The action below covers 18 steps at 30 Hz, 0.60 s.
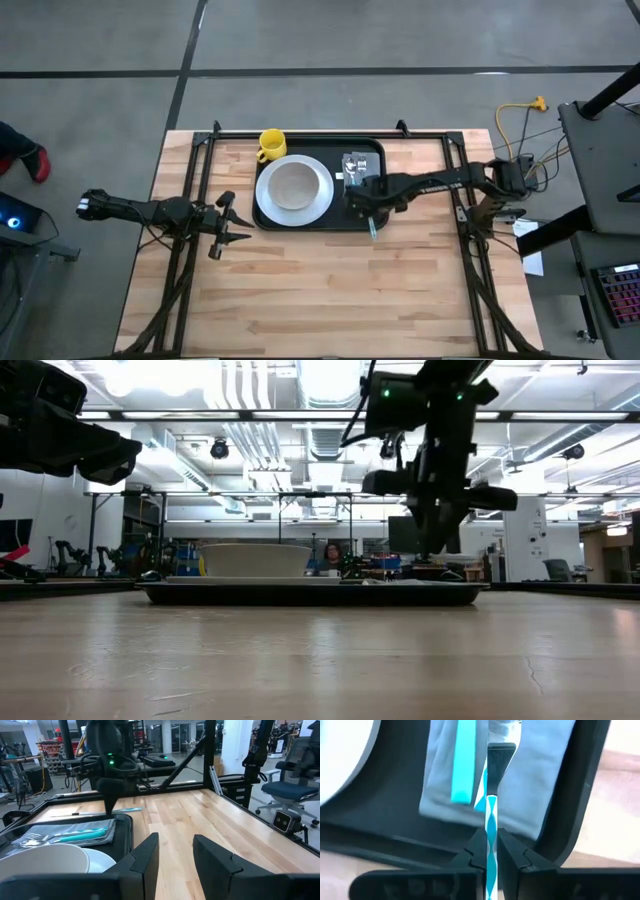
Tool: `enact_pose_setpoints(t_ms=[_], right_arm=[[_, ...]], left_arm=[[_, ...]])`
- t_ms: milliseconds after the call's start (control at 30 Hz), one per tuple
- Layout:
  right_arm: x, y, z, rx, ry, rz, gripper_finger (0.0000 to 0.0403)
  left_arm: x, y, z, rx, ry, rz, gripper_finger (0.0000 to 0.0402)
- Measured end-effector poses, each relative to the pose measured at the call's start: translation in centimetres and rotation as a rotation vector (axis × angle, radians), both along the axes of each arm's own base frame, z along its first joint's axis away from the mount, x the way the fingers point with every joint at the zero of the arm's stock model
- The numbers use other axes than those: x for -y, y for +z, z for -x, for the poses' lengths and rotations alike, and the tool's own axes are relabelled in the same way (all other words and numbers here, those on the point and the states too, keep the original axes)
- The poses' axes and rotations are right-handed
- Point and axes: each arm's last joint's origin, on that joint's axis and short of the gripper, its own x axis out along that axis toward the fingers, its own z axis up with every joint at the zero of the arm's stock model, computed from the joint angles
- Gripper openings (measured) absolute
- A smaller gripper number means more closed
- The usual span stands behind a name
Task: Set up tray
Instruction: Put the white knife on top of the napkin beside the white fork
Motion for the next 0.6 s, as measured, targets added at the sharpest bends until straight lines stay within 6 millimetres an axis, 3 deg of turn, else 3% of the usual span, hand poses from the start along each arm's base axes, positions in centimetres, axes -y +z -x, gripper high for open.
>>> enact_pose_setpoints(t_ms=[600], right_arm=[[7.0,-1.1,1.1,0.029,-0.129,0.005,0.0013]], left_arm=[[0.0,0.0,0.0,0.0,0.0,0.0,0.0102]])
